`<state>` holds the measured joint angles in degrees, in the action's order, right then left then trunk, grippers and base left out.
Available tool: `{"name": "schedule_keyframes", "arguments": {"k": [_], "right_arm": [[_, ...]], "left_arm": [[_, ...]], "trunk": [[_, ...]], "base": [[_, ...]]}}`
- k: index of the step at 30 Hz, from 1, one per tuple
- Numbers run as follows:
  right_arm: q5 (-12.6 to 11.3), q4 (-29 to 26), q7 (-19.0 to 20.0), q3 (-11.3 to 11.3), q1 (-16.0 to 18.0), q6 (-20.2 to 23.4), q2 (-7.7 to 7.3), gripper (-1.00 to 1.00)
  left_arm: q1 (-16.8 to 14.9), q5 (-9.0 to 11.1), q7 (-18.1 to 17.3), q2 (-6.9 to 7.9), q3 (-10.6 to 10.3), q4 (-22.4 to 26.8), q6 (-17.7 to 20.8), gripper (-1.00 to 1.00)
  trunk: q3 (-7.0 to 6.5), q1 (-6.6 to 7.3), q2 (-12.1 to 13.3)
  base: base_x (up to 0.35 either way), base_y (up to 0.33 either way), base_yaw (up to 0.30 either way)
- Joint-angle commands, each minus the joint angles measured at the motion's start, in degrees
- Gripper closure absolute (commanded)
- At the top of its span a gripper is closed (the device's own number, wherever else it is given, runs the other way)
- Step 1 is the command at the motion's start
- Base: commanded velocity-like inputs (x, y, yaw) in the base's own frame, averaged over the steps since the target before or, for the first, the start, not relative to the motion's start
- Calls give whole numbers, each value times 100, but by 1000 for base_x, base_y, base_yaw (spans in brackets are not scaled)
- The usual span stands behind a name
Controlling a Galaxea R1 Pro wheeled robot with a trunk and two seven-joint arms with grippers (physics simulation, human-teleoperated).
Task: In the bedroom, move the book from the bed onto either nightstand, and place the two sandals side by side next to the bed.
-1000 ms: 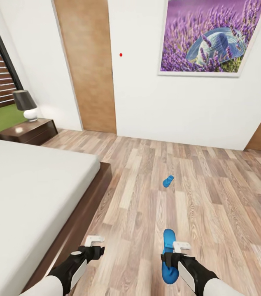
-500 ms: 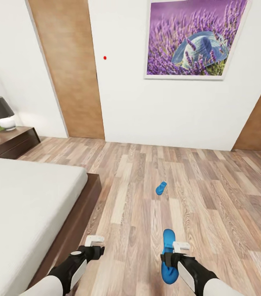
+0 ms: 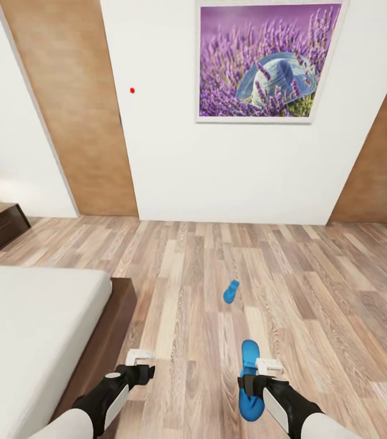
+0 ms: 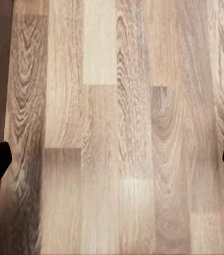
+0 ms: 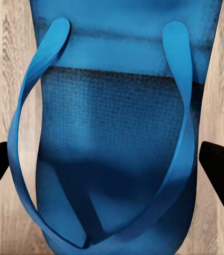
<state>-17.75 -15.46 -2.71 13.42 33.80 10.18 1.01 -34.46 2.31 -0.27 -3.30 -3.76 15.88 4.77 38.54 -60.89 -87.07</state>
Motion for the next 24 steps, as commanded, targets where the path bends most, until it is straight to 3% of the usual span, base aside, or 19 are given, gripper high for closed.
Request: {"name": "schedule_keyframes", "arguments": {"k": [1,14,24], "right_arm": [[-52,-9,-28,47,3,26,-1,100],[-51,-9,-32,47,3,24,-5,100],[-53,-9,-28,47,3,27,-5,100]], "left_arm": [[1,24,1,5,-37,13,33,-100],[0,24,1,5,-37,14,33,-100],[0,24,1,5,-35,14,33,-100]], "trunk": [[-2,-3,-2],[-50,-3,-2],[-52,-3,-2]], "base": [[350,145,-201],[350,146,-121],[350,144,-219]]}}
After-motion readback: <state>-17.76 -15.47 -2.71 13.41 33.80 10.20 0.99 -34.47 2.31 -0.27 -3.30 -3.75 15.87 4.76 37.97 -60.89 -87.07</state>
